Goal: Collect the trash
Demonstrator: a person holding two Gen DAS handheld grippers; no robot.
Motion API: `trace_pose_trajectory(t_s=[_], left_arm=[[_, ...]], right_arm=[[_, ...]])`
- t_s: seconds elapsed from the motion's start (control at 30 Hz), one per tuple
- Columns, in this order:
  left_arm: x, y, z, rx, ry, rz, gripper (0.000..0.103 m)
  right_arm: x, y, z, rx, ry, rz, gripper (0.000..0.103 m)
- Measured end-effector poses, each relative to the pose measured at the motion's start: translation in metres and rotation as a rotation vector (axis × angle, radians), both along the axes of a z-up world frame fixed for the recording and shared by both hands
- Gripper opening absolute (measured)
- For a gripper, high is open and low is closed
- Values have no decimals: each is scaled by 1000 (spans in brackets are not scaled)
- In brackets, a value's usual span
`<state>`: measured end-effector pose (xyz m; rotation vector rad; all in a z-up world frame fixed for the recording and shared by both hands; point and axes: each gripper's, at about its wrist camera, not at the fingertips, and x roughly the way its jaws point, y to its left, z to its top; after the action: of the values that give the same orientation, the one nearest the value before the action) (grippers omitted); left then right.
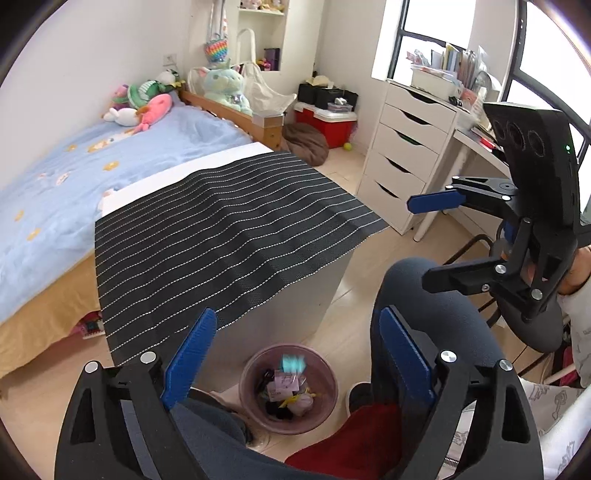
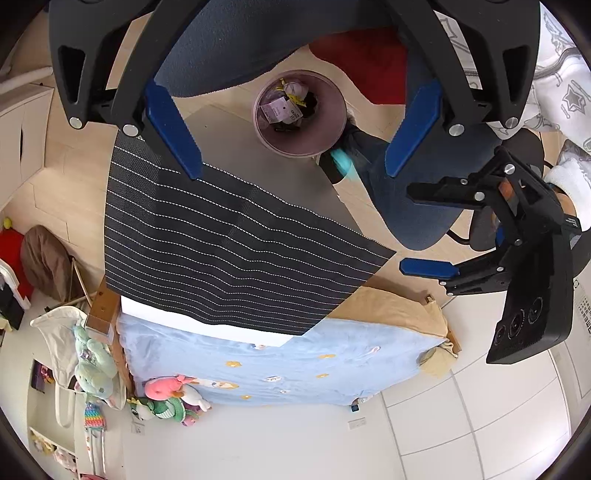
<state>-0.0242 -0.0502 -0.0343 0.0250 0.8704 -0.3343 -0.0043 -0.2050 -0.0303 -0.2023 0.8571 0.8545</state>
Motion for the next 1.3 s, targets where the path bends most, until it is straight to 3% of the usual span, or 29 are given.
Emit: trace_pose_trajectory(t_s=[0.17, 0.57, 0.8, 1.0, 1.3], left_arm=[[2, 4, -1, 3, 5, 29, 95], [3, 21, 8, 26, -34, 126, 95], [9, 32, 21, 58, -65, 195, 95], [17, 40, 35, 52, -89, 210, 95], [34, 48, 44, 27, -95, 228, 97]], right_arm=[[-1, -2, -1, 2, -1, -9, 98], [4, -4, 10, 33, -49, -101, 100], [19, 0, 19, 25, -12, -155, 100], [32, 4, 39, 56, -65, -175, 100], [57, 20, 47, 13, -91, -194, 100]])
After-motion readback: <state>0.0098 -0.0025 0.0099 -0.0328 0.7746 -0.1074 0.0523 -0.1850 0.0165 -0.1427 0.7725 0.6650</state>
